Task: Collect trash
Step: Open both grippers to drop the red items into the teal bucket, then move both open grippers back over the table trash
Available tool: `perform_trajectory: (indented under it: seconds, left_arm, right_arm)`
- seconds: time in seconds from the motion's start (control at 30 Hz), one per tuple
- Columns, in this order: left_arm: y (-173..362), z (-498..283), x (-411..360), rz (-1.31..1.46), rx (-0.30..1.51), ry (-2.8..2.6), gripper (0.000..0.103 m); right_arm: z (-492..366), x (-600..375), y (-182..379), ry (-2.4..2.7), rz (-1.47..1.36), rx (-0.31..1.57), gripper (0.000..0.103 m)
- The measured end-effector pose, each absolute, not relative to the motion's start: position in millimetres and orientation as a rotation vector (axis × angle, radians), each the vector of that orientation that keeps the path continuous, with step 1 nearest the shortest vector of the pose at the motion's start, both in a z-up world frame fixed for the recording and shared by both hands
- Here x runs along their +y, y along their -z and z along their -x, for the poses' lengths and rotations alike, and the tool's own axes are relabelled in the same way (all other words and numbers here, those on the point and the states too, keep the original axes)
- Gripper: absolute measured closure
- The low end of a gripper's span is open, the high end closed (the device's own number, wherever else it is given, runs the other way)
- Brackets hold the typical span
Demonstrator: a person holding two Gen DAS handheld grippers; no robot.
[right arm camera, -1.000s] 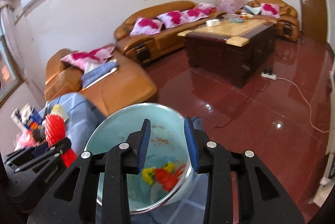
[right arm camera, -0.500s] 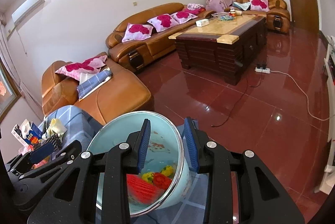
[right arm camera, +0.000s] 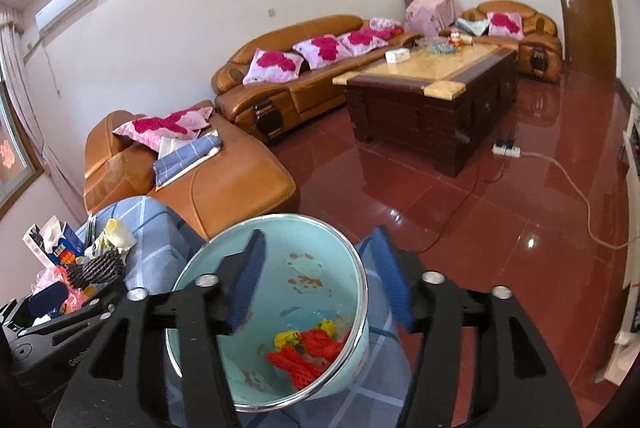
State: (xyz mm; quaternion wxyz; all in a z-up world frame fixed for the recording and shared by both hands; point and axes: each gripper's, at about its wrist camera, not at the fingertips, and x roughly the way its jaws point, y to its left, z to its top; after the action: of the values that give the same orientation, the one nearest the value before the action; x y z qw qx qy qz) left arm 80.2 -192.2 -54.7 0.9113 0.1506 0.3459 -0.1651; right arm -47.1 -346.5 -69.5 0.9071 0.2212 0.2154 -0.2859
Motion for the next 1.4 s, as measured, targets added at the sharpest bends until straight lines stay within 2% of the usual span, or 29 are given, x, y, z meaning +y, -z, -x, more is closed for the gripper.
perform_trajectory:
  seconds: [0.07, 0.17, 0.33, 0.5, 1.17, 1.4]
  left_arm:
    - [55.4, -82.7, -184.2, -0.303, 0.721, 0.325, 0.017]
    - [56.9, -86.0, -167.8, -0.291, 0.727, 0.292, 0.015]
    - [59.7, -89.7, -141.9, -0.272, 0.744, 0.247, 0.014]
    - [61.3, -93.3, -114.9, -0.252, 0.758, 0.210, 0.009]
    - [86.3, -131.9, 61.7, -0.106, 0.842, -0.059, 0.009]
    - [95.4, -151.8, 105.3, -0.031, 0.873, -0.115, 0.010]
  right_arm:
    - [48.1, -341.1, 66.6, 0.600, -0.432, 0.420, 0.032]
    - [46.1, -333.2, 63.3, 0.602, -0.385, 0.415, 0.025]
    - [38.5, -319.0, 61.9, 0.530, -0.356, 0.446, 0.025]
    - [28.6, -298.5, 62.1, 0.470, -0.314, 0.477, 0.025]
    - [-37.1, -205.6, 54.9, 0.230, -0.193, 0.551, 0.040]
    - [-70.7, -169.0, 59.7, 0.135, -0.164, 0.596, 0.042]
